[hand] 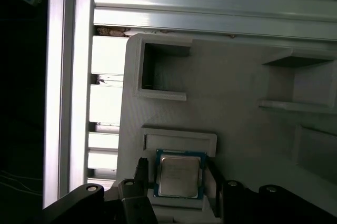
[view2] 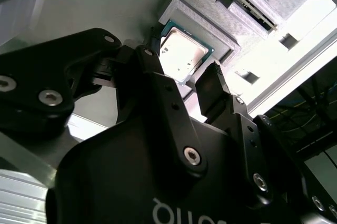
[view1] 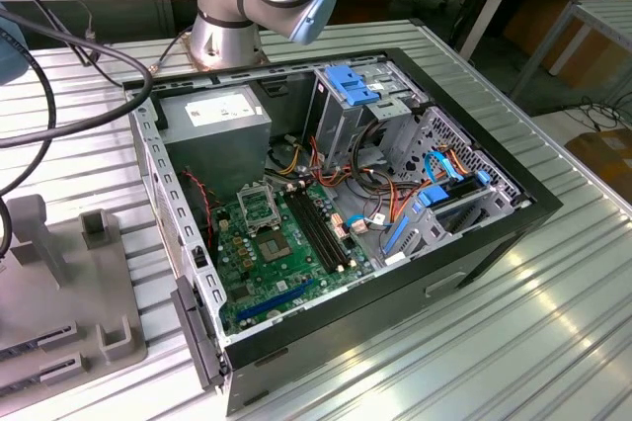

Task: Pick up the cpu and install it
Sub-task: 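Pick up the cpu and move it towards the insertion slot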

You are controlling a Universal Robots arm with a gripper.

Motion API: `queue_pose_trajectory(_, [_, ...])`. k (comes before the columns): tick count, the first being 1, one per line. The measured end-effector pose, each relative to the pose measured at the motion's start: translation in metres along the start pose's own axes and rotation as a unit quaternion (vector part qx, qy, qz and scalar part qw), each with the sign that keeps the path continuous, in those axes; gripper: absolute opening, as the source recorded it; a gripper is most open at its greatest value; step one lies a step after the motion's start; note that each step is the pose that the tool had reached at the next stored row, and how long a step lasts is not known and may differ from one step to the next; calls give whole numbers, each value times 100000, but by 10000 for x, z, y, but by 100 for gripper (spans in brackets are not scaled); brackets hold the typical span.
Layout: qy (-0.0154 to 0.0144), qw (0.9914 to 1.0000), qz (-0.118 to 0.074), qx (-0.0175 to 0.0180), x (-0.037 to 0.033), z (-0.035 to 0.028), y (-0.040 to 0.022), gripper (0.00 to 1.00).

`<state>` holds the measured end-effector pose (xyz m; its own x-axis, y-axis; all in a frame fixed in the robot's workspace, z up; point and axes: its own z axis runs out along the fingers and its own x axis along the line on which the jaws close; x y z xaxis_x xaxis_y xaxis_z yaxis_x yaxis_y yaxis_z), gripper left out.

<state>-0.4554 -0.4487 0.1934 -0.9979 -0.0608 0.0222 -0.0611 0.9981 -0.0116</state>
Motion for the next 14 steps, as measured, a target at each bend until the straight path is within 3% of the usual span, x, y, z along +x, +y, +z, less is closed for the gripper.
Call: queue_pose_trajectory(14, [-12, 100000, 0, 0, -12, -5, 0, 55])
